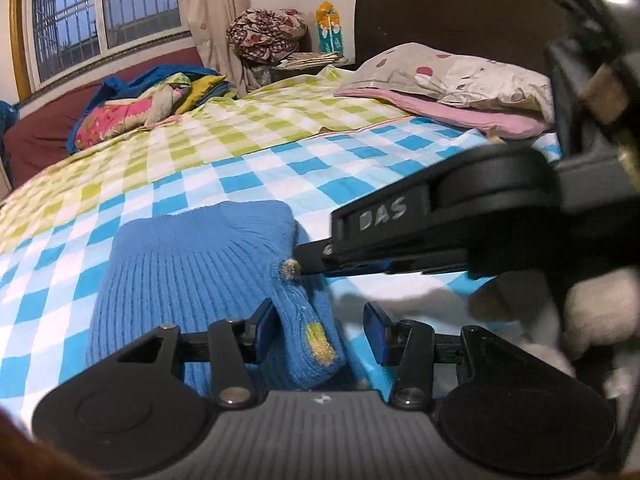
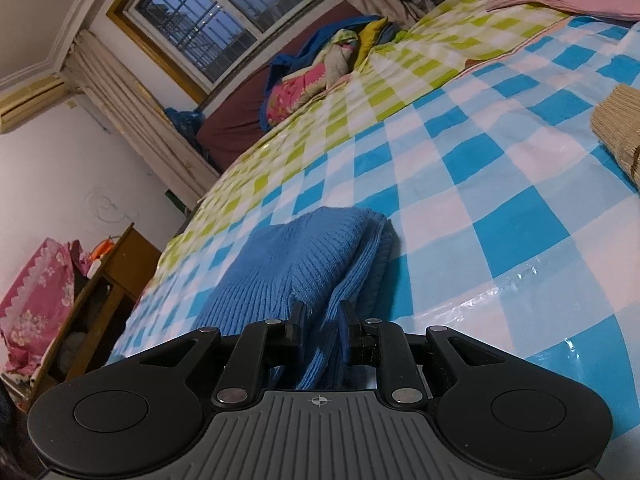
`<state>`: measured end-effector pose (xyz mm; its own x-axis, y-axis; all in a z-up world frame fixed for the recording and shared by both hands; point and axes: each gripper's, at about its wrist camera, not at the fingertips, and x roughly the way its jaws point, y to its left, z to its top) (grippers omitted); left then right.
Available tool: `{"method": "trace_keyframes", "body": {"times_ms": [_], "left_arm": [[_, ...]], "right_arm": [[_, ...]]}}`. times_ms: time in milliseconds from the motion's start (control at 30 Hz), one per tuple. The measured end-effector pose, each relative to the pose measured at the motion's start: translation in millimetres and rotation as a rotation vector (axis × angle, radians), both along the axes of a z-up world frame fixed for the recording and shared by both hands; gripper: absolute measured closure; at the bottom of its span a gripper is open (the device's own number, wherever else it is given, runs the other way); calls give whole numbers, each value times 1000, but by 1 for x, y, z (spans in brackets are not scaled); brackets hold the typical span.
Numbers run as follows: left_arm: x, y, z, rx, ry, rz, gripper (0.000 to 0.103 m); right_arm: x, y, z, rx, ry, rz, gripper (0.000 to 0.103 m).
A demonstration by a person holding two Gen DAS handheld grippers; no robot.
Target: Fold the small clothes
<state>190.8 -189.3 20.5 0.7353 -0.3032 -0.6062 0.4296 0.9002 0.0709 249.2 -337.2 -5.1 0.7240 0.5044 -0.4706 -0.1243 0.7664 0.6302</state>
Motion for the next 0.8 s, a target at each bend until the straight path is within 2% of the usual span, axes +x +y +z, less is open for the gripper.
{"method": "trace_keyframes", "body": {"times_ms": [267, 467, 633, 733, 800], "left_arm": [[-14, 7, 9, -60, 45, -40, 50], [-26, 36, 24, -156, 47, -4, 50], [-34, 59, 35, -176, 16, 27, 49], [-27, 70, 34, -157, -3, 73, 49], [-19, 79, 31, -159, -2, 118, 49]], "right_arm": [[0, 1, -6, -22, 18, 5, 84], [-3, -8, -4, -15, 11, -32, 84], [-7, -6, 4, -4, -13, -24, 84], [-8, -1, 7, -1, -24, -7, 84], [-9, 5, 9, -4, -29, 12, 80]]}}
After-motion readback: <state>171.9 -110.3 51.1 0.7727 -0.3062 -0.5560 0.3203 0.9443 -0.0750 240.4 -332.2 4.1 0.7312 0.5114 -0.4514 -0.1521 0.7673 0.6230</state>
